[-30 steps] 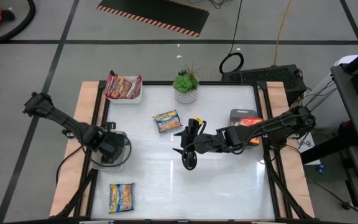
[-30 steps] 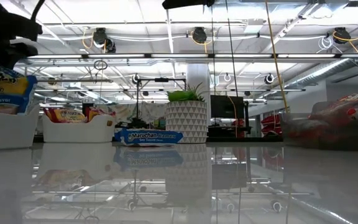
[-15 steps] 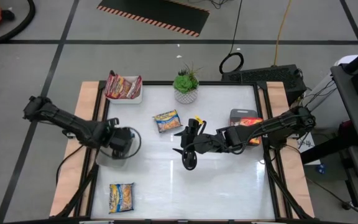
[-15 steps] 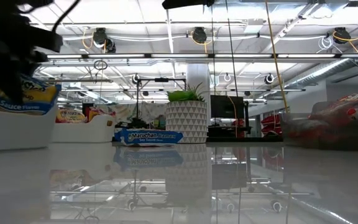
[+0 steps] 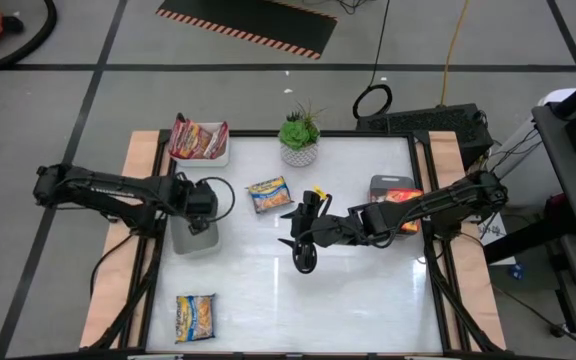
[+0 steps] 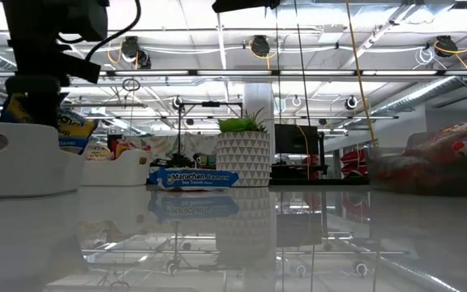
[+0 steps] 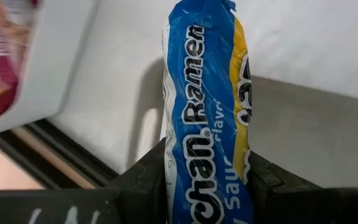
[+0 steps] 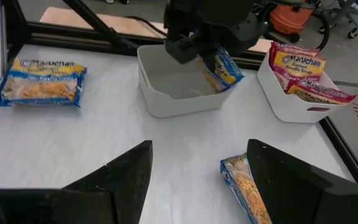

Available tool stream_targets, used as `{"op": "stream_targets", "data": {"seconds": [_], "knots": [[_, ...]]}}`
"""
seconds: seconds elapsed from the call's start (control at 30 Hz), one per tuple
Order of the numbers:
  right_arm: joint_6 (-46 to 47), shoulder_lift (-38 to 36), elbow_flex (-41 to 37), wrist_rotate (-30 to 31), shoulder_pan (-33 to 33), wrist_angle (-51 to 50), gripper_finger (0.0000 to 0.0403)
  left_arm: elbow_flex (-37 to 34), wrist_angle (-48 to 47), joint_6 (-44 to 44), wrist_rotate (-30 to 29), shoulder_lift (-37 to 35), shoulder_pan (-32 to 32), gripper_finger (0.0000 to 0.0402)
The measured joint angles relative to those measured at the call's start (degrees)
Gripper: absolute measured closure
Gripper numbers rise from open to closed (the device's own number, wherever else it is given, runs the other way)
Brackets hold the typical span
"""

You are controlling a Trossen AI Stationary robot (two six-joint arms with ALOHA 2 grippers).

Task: Sort Maruchan noodles
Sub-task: Put the middle blue noodle pack into the gray bin, then put the top blue noodle pack into the gray bin

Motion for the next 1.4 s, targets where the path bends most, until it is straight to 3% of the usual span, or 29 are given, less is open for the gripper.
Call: {"op": "stream_targets", "data": {"seconds": [0.17,0.43,0.83,1.23,1.4], "knots": [[0.6,0.0,0.0,0.0,0.0,-2.8,0.0149,0.0,0.9,5.8,6.7,-1.3,1.1,0.0275],[2.7,0.0,0.0,-0.1,0.1,-4.0,0.0149,-1.6,4.3,5.0,4.1,-8.8,5.8,0.0275],[2.4,0.0,0.0,-0.2,2.2,-4.0,0.0149,-1.9,4.1,4.1,3.3,-15.5,5.5,0.0272],[2.5,0.0,0.0,-0.2,2.2,-4.0,0.0149,-1.9,3.9,4.0,3.0,-15.0,5.5,0.0156],[2.5,0.0,0.0,-0.2,2.2,-4.0,0.0149,-1.9,3.5,3.2,1.8,-15.0,5.6,0.0137]]}}
